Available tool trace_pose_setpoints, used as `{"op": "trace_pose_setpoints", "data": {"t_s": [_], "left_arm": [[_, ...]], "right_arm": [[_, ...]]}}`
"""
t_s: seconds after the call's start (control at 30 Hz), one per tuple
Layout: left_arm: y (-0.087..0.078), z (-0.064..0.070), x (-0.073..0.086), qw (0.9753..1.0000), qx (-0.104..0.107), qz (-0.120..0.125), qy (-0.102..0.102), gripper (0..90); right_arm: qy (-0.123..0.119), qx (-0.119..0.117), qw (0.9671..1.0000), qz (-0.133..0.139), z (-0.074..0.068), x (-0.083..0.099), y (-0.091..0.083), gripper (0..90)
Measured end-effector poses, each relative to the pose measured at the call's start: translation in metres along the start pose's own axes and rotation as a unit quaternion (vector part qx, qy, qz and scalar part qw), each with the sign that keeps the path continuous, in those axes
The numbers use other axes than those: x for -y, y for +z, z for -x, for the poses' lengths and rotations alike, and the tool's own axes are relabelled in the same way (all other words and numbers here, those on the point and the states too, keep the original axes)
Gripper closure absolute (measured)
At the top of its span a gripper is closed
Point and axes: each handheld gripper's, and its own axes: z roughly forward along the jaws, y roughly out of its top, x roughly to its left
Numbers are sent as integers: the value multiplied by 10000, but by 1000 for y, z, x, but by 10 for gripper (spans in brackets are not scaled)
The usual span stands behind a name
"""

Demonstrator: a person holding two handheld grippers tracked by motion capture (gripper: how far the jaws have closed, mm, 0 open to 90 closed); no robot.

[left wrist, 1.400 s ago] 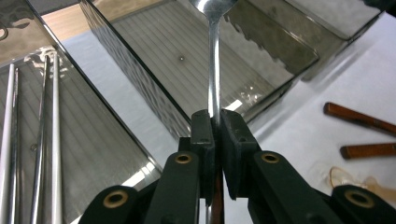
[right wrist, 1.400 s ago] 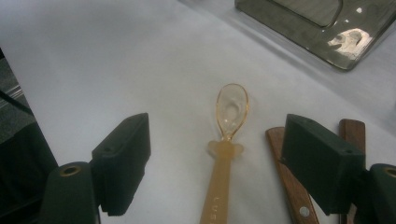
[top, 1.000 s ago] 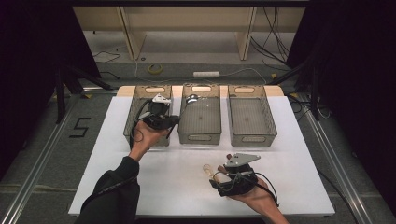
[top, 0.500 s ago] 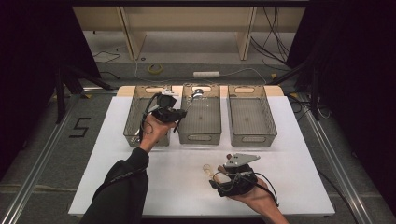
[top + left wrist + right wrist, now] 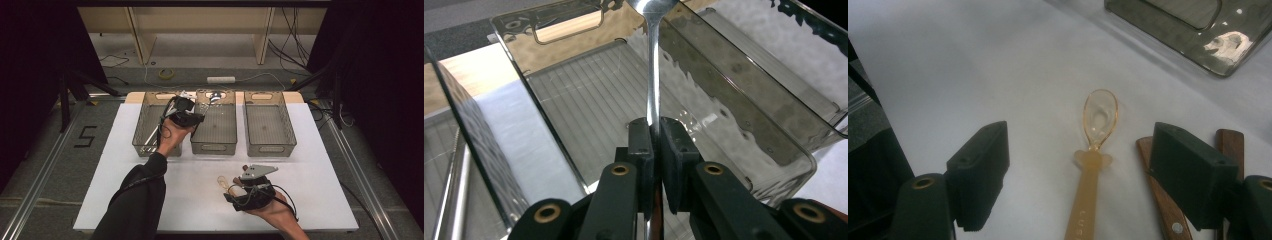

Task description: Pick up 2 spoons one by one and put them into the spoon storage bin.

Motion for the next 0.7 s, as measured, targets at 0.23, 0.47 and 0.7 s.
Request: {"op": "trace_pose_setpoints", "data": {"t_s": [0.23,0.47,0.7], "left_arm": [[13,1,3,9999,-38,-91,-83,831],[21,-1,7,9997,-108,-218,-103,828],[26,-4,10,9993,-129,-281,-197,767]], "right_arm": [[7,-7,10000,-2,0,0,0,250],[24,-16,10000,-10,0,0,0,250],[3,-37,10000,-29,0,0,1,250]]}}
